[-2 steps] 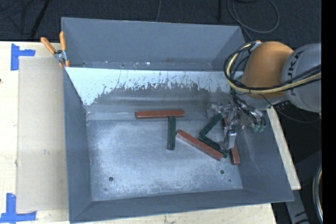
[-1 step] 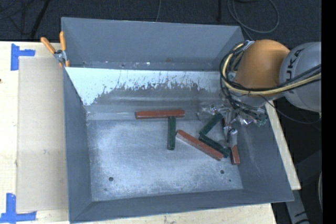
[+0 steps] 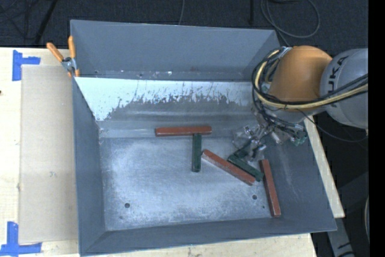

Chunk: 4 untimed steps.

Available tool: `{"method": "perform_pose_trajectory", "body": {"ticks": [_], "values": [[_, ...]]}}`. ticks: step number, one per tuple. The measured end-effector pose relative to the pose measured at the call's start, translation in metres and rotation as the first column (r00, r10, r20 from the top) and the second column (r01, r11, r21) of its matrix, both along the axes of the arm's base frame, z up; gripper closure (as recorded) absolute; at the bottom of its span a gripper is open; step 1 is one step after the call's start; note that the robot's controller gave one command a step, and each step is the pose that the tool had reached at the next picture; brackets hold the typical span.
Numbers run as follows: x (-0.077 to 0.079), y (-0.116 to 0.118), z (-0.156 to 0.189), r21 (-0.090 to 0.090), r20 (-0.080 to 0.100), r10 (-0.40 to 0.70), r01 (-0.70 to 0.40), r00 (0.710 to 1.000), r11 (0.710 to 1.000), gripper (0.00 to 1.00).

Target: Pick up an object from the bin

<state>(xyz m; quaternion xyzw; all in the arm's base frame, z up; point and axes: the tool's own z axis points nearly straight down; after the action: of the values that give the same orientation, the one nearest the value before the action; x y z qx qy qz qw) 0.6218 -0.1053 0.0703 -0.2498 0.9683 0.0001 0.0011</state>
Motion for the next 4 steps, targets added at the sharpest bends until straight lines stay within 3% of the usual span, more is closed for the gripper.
{"method": "perform_pose_trajectory", "body": {"ticks": [2,4], "values": [[0.003,0.002,0.075,-0.001,0.002,0.000,0.000,1.000,1.000,1.00],[0.004,0.003,0.100,0.000,0.000,-0.005,0.005,1.000,1.000,1.00]]}}
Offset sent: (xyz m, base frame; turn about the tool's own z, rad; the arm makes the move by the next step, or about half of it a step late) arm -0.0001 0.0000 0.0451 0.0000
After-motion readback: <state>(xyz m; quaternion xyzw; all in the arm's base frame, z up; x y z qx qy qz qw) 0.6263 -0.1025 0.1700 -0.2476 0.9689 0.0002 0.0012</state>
